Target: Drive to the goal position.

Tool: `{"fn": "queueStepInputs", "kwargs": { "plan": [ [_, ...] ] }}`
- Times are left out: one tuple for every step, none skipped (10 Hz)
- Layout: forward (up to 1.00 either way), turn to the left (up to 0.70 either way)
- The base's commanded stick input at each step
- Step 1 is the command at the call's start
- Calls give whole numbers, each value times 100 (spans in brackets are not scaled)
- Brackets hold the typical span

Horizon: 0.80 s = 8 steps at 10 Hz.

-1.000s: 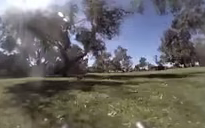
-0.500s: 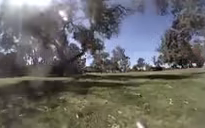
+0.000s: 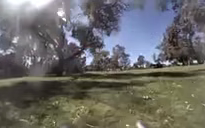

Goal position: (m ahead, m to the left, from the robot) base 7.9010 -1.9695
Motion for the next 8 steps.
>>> {"fn": "queueStepInputs", "kwargs": {
  "plan": [
    [85,0],
    [85,0],
    [85,0],
    [85,0],
    [85,0],
    [85,0],
    [85,0],
    [85,0]
  ]
}}
